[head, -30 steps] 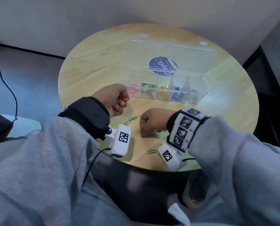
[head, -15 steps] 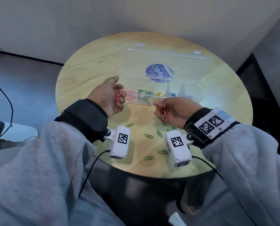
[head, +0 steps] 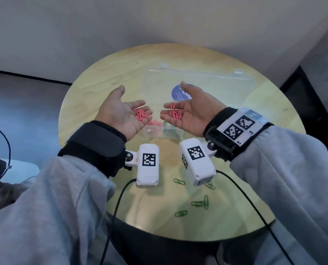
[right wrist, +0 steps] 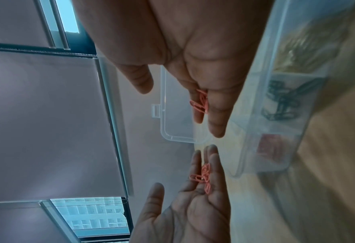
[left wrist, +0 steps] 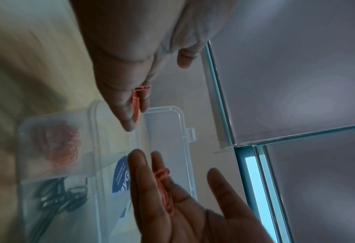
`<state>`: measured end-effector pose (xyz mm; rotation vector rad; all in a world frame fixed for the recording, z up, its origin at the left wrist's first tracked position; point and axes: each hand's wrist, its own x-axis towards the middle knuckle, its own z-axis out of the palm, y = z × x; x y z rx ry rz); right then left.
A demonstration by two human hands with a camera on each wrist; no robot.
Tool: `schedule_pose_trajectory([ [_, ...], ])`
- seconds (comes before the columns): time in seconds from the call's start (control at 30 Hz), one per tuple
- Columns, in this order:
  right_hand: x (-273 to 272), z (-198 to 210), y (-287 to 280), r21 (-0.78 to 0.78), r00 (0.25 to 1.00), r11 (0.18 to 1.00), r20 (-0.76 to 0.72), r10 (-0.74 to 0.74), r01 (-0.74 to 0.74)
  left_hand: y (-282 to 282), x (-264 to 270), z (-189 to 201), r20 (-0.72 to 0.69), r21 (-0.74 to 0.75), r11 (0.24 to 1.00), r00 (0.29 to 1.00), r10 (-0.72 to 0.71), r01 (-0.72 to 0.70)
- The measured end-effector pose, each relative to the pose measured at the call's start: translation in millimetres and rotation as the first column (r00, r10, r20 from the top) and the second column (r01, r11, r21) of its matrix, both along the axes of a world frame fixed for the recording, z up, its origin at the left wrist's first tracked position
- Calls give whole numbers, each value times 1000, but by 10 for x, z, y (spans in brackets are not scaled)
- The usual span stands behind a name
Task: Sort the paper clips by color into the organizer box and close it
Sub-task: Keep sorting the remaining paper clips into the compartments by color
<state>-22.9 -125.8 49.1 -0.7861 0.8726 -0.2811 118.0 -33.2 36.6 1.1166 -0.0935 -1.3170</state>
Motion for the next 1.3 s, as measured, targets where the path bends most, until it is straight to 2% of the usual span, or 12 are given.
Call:
schedule_pose_trajectory([
  [0.27,223,-11,-171,-15,988,989,-45,145,-146,-225,23,-32,123,9,993,985,-119,119],
  [0.4,181,-6,-163,-28,995,995,-11,101,-101,-213,14,-16,149,14,994,983,-107,106],
  [0.63,-232,-11,-34,-287,988,950,-127,91,-125,-20,-100,92,320,104,986,934,-160,133],
  [0.73,-474,30,78,-381,952,885,-245,184,-269,86,-199,140,441,180,973,873,-211,144],
  [0.77,-558,28,108,-436,899,809,-369,238,-394,121,-223,131,516,238,956,811,-274,172],
  [0.8,-645,16,132,-473,804,691,-527,275,-547,161,-249,116,605,324,923,706,-369,205],
  [0.87,-803,-55,163,-424,566,449,-786,250,-787,244,-276,44,733,536,817,362,-576,214],
  [0.9,-872,-100,177,-372,476,391,-853,215,-842,287,-283,-5,737,631,756,167,-655,174],
  [0.93,-933,-144,196,-332,425,378,-885,193,-864,333,-288,-49,700,707,696,18,-714,126],
  [0.97,-979,-186,223,-306,395,379,-900,183,-873,374,-297,-82,652,758,646,-72,-755,92],
  [1.13,-1128,-344,303,-224,269,295,-956,118,-929,444,-399,-254,456,887,457,-285,-843,65],
  [1.3,-1160,-460,250,-148,171,258,-983,67,-955,423,-439,-358,291,950,312,-411,-864,18],
])
